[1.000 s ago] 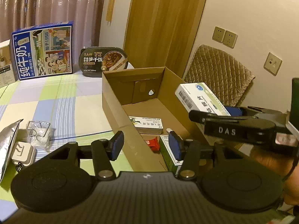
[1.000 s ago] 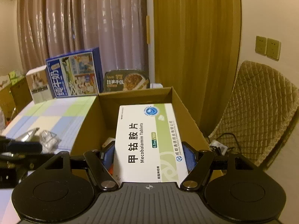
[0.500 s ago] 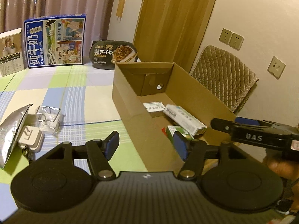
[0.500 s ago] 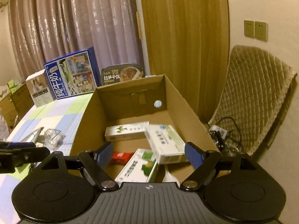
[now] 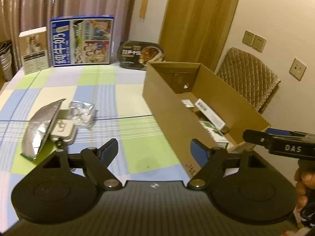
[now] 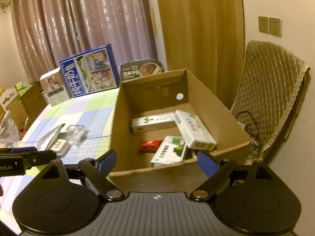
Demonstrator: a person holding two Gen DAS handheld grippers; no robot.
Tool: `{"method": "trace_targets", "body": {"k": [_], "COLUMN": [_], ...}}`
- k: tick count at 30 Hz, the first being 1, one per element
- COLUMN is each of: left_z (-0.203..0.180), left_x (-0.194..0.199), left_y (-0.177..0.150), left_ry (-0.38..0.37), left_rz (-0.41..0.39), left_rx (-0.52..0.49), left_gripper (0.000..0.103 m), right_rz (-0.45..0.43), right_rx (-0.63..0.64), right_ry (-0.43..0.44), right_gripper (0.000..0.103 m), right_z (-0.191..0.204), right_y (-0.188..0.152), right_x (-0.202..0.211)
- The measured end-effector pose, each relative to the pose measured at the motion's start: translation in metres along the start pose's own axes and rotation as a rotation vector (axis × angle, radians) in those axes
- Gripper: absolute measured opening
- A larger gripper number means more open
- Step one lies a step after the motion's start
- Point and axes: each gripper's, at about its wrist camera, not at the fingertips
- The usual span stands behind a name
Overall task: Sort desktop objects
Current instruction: 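Move both tools back toward the silver foil bag and black cable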
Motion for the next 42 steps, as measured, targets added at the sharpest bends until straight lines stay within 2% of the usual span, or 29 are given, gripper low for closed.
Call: {"method": "trace_targets", "body": {"k": [10,19,29,42], "left_z": [0.038,0.069,0.103,0.124], "left_x": [0.034,0.059,0.082,0.093], "left_y": [-0.012,-0.023,-0.032,-0.040], "left_ry": [0.058,0.119,0.184,0.177], "left_rz": [0.012,0.021,0.011,-0.008], "left_rx": [0.034,0.058,0.114,0.150], "left_gripper": [0.094,0.101,0.102,0.101], "right_rz": [0.025,0.058,0.088,0.130], "right_rx": [0.062,0.099,0.159,0.183], "right_ry": [0.041,0.111,0.165,0.192], "right_gripper": [0.092,0.098,0.101,0.101], "right_z": [0.045,0.086,0.125,0.142], "right_y": [-0.008,-0.019,-0.029,-0.041], "right_x": [0.014,0.012,0.003,-0.006]}}
Point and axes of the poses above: each gripper's, at about its wrist camera, not at the fingertips, and x roughly against the way its jaws point, z to its left, y to its top, and after that the axes turned 5 degrees about -z, right-handed
